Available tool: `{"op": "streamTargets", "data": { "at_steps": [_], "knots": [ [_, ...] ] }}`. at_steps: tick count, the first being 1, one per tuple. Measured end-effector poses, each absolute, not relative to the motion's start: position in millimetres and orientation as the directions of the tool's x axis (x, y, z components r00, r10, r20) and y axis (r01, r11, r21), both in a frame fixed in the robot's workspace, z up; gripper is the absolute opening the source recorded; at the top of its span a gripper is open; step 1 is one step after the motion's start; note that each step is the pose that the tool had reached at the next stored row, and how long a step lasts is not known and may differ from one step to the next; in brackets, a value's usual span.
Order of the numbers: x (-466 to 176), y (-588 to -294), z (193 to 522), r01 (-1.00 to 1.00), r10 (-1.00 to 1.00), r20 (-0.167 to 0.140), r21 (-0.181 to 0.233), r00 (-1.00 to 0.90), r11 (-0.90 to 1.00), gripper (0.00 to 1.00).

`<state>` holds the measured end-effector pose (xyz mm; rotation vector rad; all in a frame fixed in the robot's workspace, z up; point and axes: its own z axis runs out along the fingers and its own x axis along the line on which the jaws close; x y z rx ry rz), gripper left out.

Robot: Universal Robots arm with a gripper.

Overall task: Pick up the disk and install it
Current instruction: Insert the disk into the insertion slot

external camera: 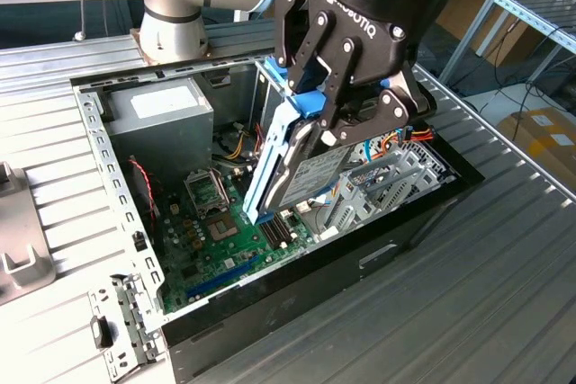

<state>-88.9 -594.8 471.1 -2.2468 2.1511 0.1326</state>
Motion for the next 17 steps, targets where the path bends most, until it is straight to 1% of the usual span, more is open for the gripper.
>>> {"op": "streamTargets", "data": {
  "at_steps": [17],
  "knots": [
    [-80.6, -594.8, 470.7, -0.998, -0.996, -0.081, 0.038, 0.042, -0.045, 0.37]
  ]
}}
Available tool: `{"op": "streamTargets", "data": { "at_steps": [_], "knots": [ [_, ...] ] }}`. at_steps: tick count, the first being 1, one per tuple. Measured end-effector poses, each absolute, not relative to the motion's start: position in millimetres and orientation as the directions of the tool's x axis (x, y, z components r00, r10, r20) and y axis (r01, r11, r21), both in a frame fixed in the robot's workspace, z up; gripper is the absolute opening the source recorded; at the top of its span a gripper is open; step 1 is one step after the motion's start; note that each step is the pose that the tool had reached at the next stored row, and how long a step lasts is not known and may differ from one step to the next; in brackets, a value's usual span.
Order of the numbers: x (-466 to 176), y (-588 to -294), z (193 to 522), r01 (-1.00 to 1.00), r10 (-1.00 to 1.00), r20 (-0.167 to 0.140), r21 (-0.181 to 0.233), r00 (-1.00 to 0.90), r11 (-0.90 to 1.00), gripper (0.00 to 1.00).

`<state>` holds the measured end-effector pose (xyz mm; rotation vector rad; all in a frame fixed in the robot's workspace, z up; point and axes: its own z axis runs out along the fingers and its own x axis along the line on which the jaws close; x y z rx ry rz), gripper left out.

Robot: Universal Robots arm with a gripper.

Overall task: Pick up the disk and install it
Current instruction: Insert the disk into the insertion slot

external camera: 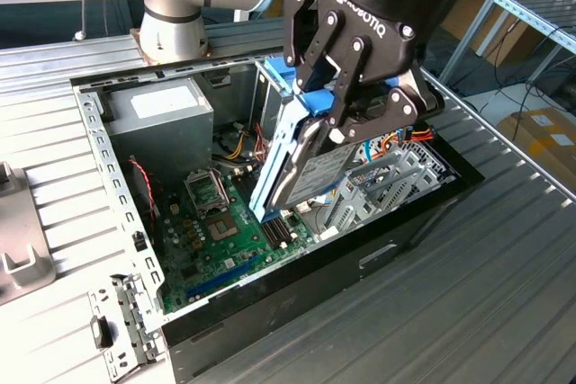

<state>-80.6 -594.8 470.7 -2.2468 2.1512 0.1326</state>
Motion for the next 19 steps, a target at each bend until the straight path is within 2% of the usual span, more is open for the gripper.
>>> {"op": "streamTargets", "data": {
  "at_steps": [19],
  "knots": [
    [-65.3, -599.1, 470.5, -0.998, -0.996, -0.081, 0.038, 0.042, -0.045, 0.37]
  ]
}}
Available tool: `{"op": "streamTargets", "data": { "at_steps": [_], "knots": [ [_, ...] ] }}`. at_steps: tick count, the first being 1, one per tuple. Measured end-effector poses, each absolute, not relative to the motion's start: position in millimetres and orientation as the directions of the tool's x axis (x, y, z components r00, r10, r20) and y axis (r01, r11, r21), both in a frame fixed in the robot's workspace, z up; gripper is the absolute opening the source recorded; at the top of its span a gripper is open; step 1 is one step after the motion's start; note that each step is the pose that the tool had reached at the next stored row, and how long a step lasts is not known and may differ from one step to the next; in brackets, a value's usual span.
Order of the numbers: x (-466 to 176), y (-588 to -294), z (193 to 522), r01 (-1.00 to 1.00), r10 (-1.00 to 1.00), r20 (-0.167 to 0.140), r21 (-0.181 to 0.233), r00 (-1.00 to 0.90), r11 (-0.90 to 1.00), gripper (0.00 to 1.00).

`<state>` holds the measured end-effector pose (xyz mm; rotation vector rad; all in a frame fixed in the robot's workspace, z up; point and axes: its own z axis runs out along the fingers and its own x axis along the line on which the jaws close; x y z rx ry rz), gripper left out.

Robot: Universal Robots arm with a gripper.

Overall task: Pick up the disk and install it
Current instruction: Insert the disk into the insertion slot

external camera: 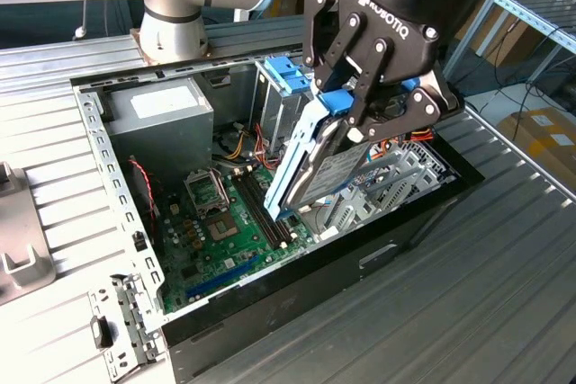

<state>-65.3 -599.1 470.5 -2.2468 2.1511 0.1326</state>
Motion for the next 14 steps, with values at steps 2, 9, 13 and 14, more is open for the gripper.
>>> {"op": "streamTargets", "data": {
  "at_steps": [2, 9, 13, 14],
  "knots": [
    [-64.1, -599.1, 470.5, -0.998, -0.996, -0.081, 0.038, 0.042, -0.045, 0.37],
    [-56.0, -599.1, 470.3, -0.998, -0.996, -0.081, 0.038, 0.042, -0.045, 0.37],
    [-50.1, -599.1, 470.2, -0.998, -0.996, -0.081, 0.038, 0.042, -0.045, 0.37],
    [-48.8, -599.1, 470.2, -0.998, -0.996, -0.081, 0.038, 0.042, -0.045, 0.37]
  ]
}}
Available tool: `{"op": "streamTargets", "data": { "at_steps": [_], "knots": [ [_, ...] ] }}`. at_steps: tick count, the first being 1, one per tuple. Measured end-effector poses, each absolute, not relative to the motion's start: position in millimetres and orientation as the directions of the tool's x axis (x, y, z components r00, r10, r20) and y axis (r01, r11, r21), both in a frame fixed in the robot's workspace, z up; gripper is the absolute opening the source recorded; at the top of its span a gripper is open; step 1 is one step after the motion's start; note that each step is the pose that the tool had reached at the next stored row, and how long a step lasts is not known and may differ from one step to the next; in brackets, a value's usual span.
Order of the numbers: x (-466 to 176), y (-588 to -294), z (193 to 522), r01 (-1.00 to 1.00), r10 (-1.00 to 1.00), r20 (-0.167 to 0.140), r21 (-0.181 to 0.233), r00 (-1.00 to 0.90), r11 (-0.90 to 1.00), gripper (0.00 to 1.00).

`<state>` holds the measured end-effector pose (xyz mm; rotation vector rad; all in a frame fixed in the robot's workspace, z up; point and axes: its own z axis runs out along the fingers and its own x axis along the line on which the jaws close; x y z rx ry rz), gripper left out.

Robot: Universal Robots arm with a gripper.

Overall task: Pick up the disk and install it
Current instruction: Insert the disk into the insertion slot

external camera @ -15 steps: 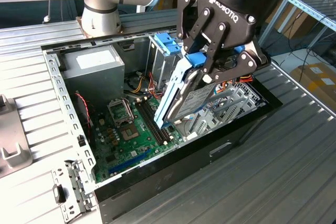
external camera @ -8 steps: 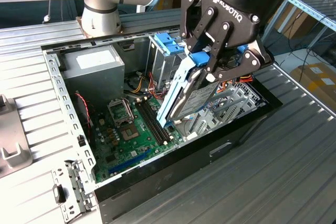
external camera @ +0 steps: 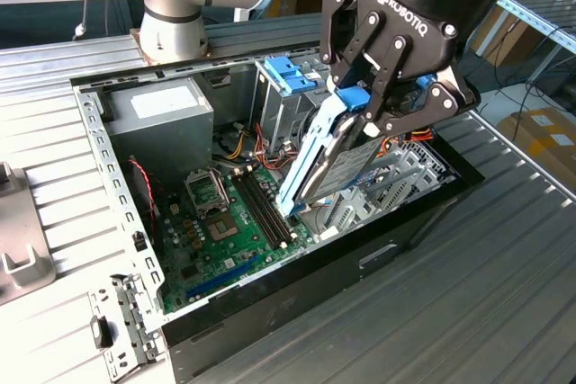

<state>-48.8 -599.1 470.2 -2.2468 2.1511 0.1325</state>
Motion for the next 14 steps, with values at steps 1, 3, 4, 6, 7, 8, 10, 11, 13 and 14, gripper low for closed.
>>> {"op": "streamTargets", "data": {
  "at_steps": [1, 3, 4, 6, 7, 8, 10, 11, 13, 14],
  "knots": [
    [-47.7, -599.1, 470.2, -0.998, -0.996, -0.081, 0.038, 0.042, -0.045, 0.37],
    [-45.5, -599.1, 470.1, -0.998, -0.996, -0.081, 0.038, 0.042, -0.045, 0.37],
    [-44.6, -599.1, 470.1, -0.998, -0.996, -0.081, 0.038, 0.042, -0.045, 0.37],
    [-42.0, -599.1, 470.0, -0.998, -0.996, -0.081, 0.038, 0.042, -0.045, 0.37],
    [-40.8, -599.1, 469.8, -0.998, -0.996, -0.081, 0.038, 0.042, -0.045, 0.37],
    [-40.1, -599.1, 469.8, -0.998, -0.996, -0.081, 0.038, 0.042, -0.045, 0.37],
    [-38.7, -599.1, 469.7, -0.998, -0.996, -0.081, 0.038, 0.042, -0.045, 0.37],
    [-37.9, -599.1, 469.6, -0.998, -0.996, -0.081, 0.038, 0.042, -0.045, 0.37],
    [-36.8, -599.1, 469.5, -0.998, -0.996, -0.081, 0.038, 0.042, -0.045, 0.37],
    [-36.4, -599.1, 469.5, -0.998, -0.996, -0.081, 0.038, 0.042, -0.045, 0.37]
  ]
}}
